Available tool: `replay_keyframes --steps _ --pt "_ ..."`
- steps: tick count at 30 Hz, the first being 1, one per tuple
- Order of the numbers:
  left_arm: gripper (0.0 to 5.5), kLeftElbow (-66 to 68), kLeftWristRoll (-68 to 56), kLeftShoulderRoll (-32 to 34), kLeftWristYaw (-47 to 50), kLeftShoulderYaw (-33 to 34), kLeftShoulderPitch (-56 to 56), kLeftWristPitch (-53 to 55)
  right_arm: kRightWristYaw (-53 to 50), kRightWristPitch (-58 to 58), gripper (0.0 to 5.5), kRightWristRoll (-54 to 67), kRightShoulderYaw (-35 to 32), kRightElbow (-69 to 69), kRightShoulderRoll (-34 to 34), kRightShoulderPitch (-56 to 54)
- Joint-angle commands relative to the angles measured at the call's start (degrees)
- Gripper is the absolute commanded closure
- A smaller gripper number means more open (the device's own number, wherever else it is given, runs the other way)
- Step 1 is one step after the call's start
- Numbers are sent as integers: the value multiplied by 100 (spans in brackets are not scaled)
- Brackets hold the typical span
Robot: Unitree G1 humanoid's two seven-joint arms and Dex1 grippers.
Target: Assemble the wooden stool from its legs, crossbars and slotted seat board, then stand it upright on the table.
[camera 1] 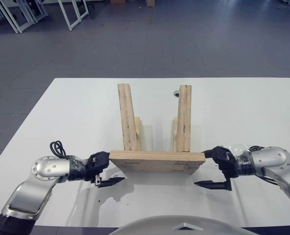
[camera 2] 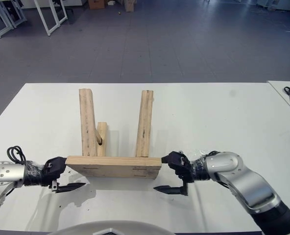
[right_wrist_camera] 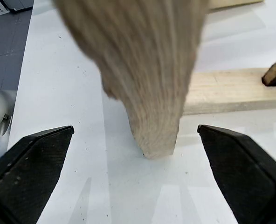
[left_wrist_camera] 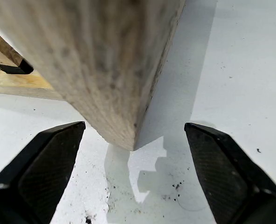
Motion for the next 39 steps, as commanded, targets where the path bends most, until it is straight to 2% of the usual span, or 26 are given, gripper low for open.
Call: replay_keyframes --steps 1,9,14,18,25,29,34,37,39 --pt "152 41 75 -244 153 -336 -433 -50 -101 251 90 -26 272 -141 318 -321" --pt "152 398 54 -488 396 -287 -775 -149 46 284 229 -73 296 48 312 -444" --pt "152 569 -407 122 -326 28 -569 178 42 287 313 -45 213 100 304 -455" --pt "152 682 -427 100 -367 -22 -801 2 58 274 386 -57 199 153 303 -476" --pt "152 859 -286 -305 -57 -222 -1300 -283 194 210 405 -126 239 282 300 -585" --pt "224 722 -742 -142 -476 -187 -1237 104 208 198 405 -125 223 423 364 -673" --pt "313 616 -1049 -281 -493 -215 -1282 383 326 254 405 -57 247 448 394 -790" --pt "356 619 -1196 -294 -514 -207 -1309 490 379 419 405 113 170 447 434 -881" --pt "360 554 -1389 -282 -553 -174 -1294 711 387 718 405 410 12 423 529 -984"
